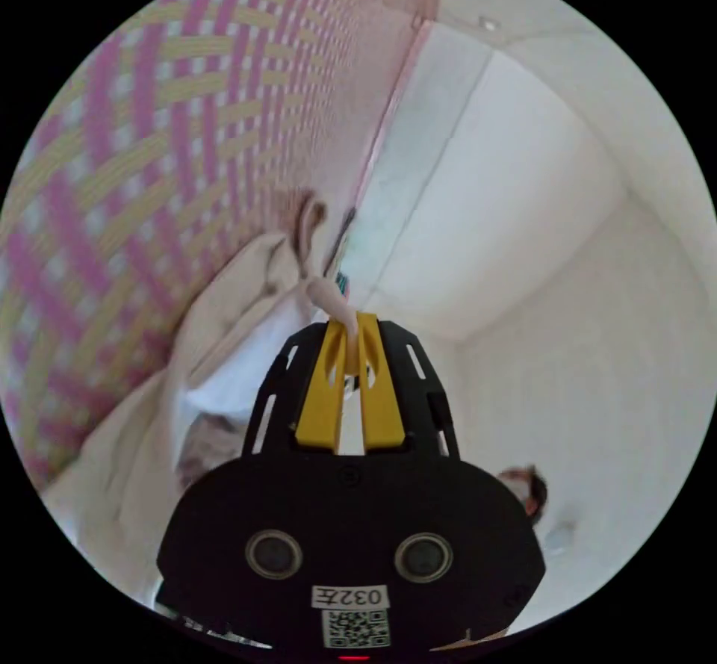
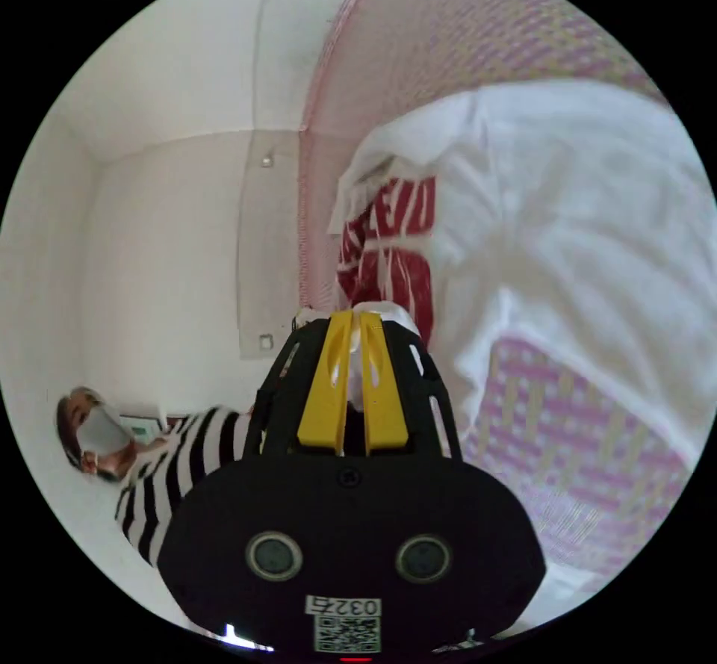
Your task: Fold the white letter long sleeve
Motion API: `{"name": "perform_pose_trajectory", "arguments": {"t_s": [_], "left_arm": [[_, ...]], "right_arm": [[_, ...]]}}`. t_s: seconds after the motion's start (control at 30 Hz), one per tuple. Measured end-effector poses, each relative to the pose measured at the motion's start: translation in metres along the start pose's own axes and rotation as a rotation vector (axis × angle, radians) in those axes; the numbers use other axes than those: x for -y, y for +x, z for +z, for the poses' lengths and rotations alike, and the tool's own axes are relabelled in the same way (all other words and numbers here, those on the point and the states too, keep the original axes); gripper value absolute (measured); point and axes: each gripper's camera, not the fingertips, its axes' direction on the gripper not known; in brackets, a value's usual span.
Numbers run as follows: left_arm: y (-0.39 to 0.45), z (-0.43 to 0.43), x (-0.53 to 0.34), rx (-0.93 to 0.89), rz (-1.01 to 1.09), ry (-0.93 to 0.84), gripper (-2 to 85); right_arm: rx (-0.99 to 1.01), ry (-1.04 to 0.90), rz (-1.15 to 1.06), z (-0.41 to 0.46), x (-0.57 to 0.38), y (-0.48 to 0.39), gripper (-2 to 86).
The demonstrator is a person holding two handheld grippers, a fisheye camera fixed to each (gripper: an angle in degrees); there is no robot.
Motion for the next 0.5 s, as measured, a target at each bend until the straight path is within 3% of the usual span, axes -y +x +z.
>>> {"name": "perform_pose_trajectory", "arguments": {"t_s": [0.13, 0.23, 0.3, 0.33, 0.4, 0.5], "left_arm": [[0.093, 0.134, 0.092, -0.171, 0.139, -0.003, -1.5], [0.267, 0.244, 0.117, -0.231, 0.451, -0.178, -1.4], [0.417, 0.281, 0.086, -0.206, 0.754, -0.207, -1.4], [0.451, 0.284, 0.072, -0.233, 0.844, -0.218, -1.4], [0.553, 0.27, 0.004, -0.397, 1.166, -0.234, -1.3], [0.608, 0.226, -0.073, -0.545, 1.351, -0.231, -1.2]], "right_arm": [[-0.052, 0.134, -0.232, -0.009, 0.124, -0.104, -0.7], [0.045, 0.307, -0.531, -0.047, 0.173, -0.25, -0.9], [0.094, 0.497, -0.784, -0.098, 0.156, -0.368, -1.0], [0.102, 0.536, -0.845, -0.11, 0.146, -0.393, -1.0], [0.123, 0.673, -1.051, -0.146, 0.089, -0.471, -1.0], [0.085, 0.754, -1.202, -0.164, 0.012, -0.517, -1.0]]}}
